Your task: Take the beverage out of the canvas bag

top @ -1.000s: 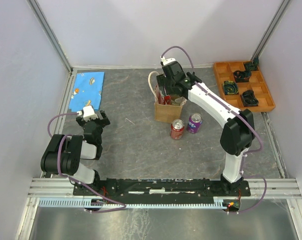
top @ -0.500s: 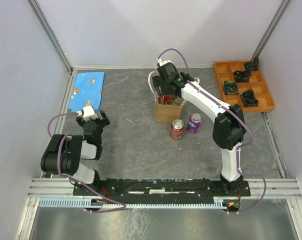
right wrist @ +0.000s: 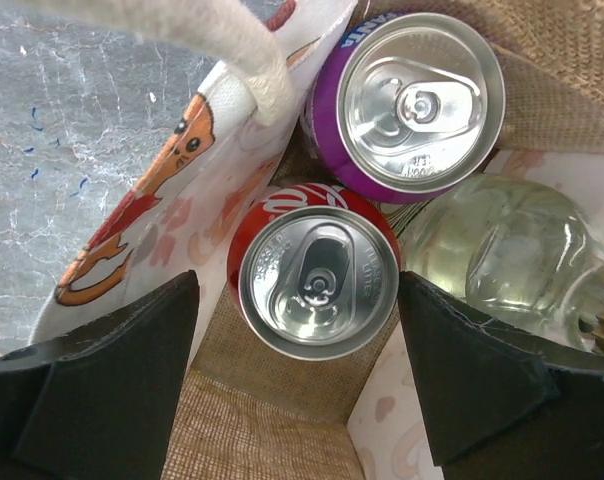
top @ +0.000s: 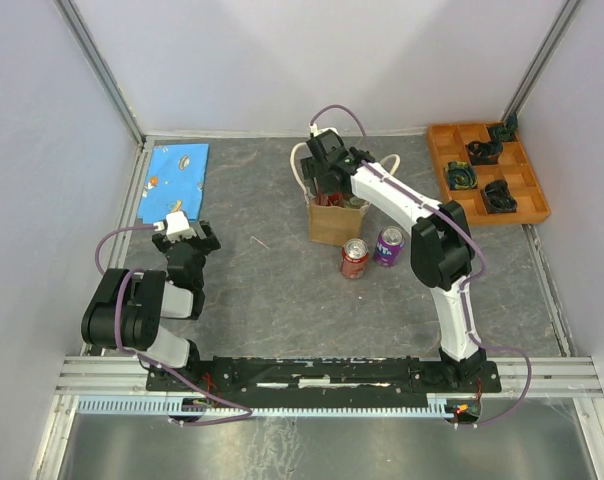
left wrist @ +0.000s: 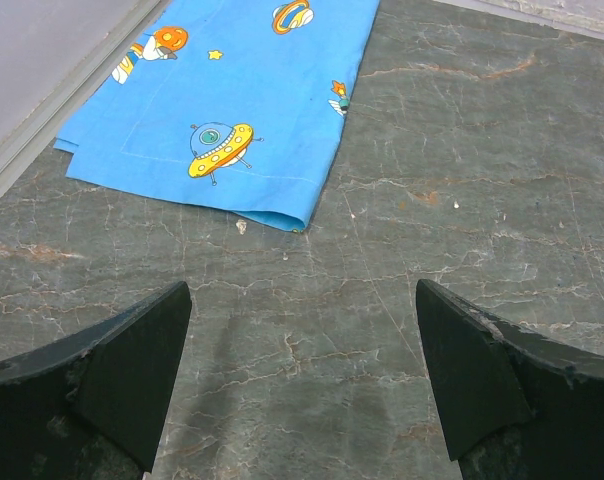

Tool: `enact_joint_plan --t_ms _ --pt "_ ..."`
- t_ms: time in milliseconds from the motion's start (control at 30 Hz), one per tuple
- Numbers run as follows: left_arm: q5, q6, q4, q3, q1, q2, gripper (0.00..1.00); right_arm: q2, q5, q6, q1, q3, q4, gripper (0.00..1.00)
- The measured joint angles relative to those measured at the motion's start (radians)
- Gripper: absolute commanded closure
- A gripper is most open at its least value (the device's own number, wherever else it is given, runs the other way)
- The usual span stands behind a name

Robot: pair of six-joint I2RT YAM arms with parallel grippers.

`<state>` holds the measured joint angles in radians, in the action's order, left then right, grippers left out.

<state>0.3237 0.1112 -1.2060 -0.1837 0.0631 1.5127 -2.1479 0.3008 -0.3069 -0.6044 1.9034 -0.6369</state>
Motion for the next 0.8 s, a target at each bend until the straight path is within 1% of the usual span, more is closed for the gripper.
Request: enact_joint_plan --t_ms 167,267,333,367,433,467,533,567,600,633,800 --pt "0.000 0.000 0.000 0.000 0.000 0.000 0.01 -0.031 0.006 -0.005 0.007 0.031 -0.006 0.13" --pt "0.000 0.000 0.000 0.000 0.000 0.000 0.01 -0.053 0.006 -0.008 0.011 0.038 -0.002 0.19" --pt "0.000 0.000 0.000 0.000 0.000 0.000 0.01 -0.068 0.009 -0.008 0.015 0.038 0.000 0.25" --pt "0.000 0.000 0.000 0.000 0.000 0.000 0.01 -0.072 0.011 -0.007 0.016 0.039 0.000 0.30" --pt "0.000 0.000 0.000 0.000 0.000 0.000 0.01 -0.079 0.013 -0.009 0.018 0.044 0.000 0.43" --pt "0.000 0.000 0.000 0.000 0.000 0.000 0.01 -0.079 0.014 -0.010 0.018 0.045 0.000 0.53" --pt "0.000 0.000 0.000 0.000 0.000 0.000 0.01 -0.079 0.014 -0.011 0.018 0.045 0.000 0.75" --pt "0.000 0.000 0.000 0.000 0.000 0.000 0.01 -0.079 0.014 -0.010 0.018 0.045 0.000 0.89" --pt "0.000 0.000 0.000 0.000 0.000 0.000 0.01 -0.079 0.014 -0.010 0.018 0.045 0.000 0.99" --pt "0.000 0.000 0.000 0.000 0.000 0.000 0.01 -0.079 0.014 -0.010 0.018 0.045 0.000 1.00" --pt "0.000 0.000 0.000 0.000 0.000 0.000 0.01 -0.079 0.014 -0.002 0.018 0.045 0.002 1.00"
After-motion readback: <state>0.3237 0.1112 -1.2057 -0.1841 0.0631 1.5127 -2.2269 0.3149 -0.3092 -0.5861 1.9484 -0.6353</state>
